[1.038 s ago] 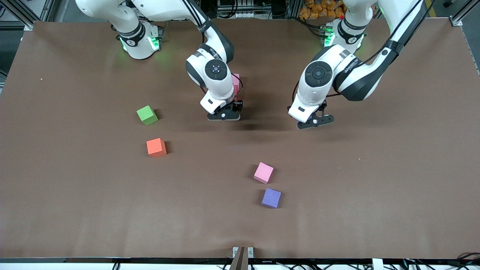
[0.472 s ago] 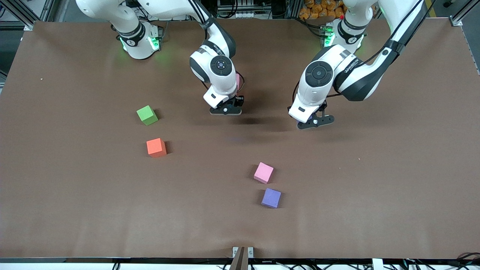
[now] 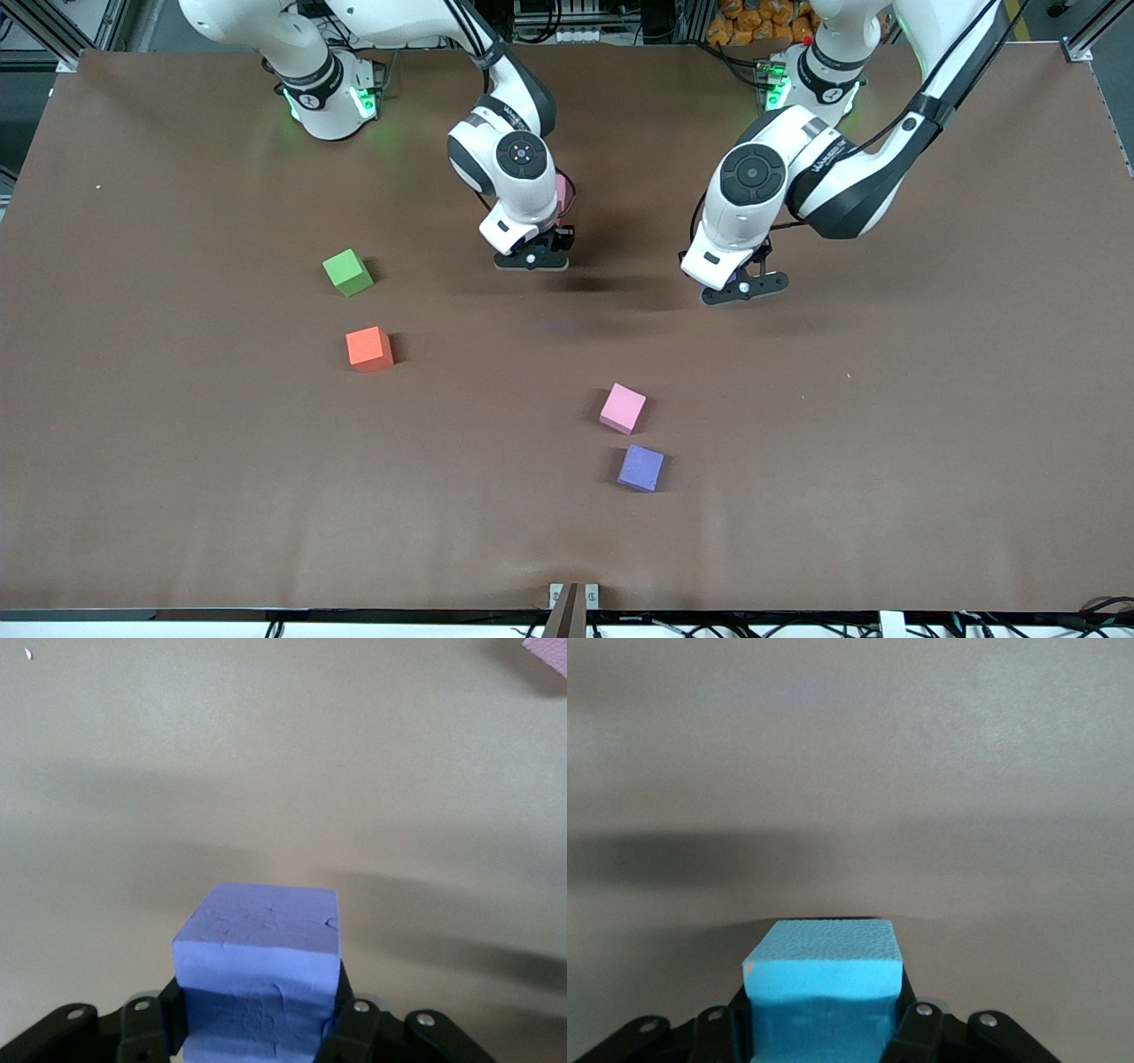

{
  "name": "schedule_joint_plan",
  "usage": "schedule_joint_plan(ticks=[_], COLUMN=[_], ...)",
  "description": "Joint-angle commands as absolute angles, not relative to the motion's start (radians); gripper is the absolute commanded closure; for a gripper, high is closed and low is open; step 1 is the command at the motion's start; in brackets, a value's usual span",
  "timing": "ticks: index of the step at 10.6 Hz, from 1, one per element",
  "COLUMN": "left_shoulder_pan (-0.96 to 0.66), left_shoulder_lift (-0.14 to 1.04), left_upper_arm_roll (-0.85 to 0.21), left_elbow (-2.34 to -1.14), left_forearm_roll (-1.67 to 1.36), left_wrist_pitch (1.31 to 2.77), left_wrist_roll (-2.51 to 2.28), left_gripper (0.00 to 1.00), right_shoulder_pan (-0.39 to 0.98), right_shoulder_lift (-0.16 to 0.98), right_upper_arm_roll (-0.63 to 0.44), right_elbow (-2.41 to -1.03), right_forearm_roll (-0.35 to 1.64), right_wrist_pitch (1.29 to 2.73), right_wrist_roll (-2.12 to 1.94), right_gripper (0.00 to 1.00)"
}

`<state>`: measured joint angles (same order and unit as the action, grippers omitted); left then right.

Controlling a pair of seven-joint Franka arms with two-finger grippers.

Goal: Arrange blocks into number 1
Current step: 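Place cyan next to dark pink with the right gripper while the left gripper holds purple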

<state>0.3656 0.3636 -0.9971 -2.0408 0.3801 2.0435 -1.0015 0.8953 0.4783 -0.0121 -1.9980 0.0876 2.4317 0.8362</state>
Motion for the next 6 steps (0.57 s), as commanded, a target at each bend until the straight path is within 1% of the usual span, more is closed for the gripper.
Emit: schedule_joint_plan(ticks=[1, 5, 6], left_shoulder_pan=[0.371, 0.37, 0.37], left_shoulder_lift=[0.37, 0.373, 0.373], left_upper_arm_roll=[-1.008, -1.008, -1.008], left_elbow=[-2.042, -2.04, -2.04], left_forearm_roll=[0.41, 0.41, 0.41], left_wrist_pitch=[2.043, 2.043, 2.043], left_wrist_roll=[-0.991, -0.991, -0.992], left_gripper=[1.0, 1.0, 1.0], right_shoulder_pan=[0.916, 0.916, 0.916], right_shoulder_lift=[0.471, 0.476, 0.482], right_upper_arm_roll=[-0.02, -0.02, -0.02], right_elbow=[-2.022, -2.022, -2.02], right_forearm_roll=[0.081, 0.081, 0.081], right_wrist_pitch=[2.468, 2.473, 2.474], right_wrist_roll=[0.877, 0.877, 0.877], right_gripper=[1.0, 1.0, 0.61])
